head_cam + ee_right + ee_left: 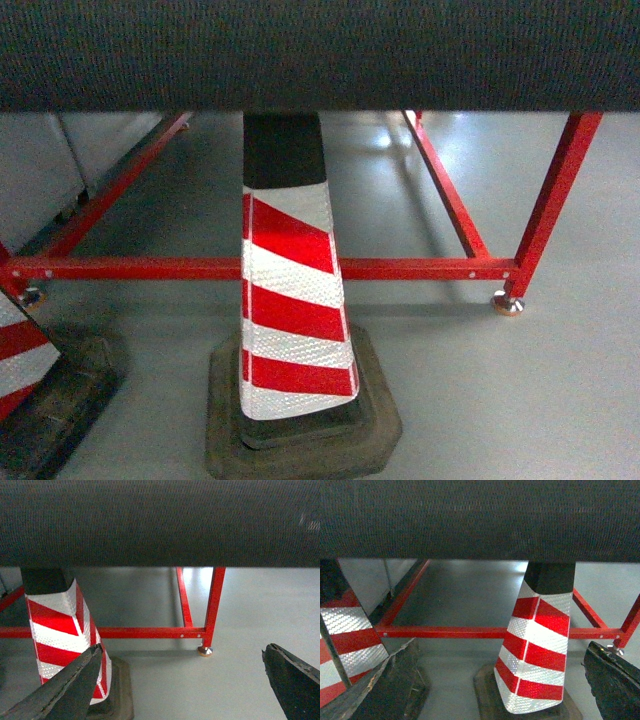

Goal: Pick blue part to blue bin on bottom shelf

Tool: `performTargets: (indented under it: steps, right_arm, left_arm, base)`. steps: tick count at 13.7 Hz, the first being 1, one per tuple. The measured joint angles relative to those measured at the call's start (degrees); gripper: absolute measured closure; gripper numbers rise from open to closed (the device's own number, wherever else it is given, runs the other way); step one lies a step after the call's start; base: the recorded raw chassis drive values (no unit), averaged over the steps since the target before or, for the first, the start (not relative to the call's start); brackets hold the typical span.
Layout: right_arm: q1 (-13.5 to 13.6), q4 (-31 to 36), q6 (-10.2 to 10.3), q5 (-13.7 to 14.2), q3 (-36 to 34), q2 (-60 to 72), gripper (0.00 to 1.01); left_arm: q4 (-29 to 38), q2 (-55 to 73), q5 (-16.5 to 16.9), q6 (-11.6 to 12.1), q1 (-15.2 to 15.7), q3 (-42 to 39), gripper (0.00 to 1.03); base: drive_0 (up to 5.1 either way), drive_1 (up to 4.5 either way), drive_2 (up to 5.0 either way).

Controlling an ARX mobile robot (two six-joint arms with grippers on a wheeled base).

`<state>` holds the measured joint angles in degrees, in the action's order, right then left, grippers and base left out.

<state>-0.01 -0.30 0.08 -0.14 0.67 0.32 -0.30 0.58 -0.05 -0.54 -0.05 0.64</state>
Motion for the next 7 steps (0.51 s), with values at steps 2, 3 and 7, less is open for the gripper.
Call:
performTargets:
  steps: [2, 3, 7]
  right_arm:
    - [0.00, 0.00, 0.07, 0.13, 0.00, 0.00, 0.03]
    - [0.00, 0.02, 0.00, 0.07, 0.00, 0.00, 0.03]
    - [0.00, 0.02, 0.04, 0.17, 0.00, 0.00, 0.03]
  left_arm:
    - [0.09, 0.00, 0.04, 0.02, 0.00, 0.00, 0.05]
    - [0.02, 0.00, 0.00, -0.02, 0.00, 0.00, 0.05]
    - [0.02, 0.00, 0.00, -0.04, 0.00, 0.00, 0.05]
  base:
    - [0.0, 0.00, 0.0]
    - [0.0, 0.00, 0.0]
    - [0.0, 0.00, 0.0]
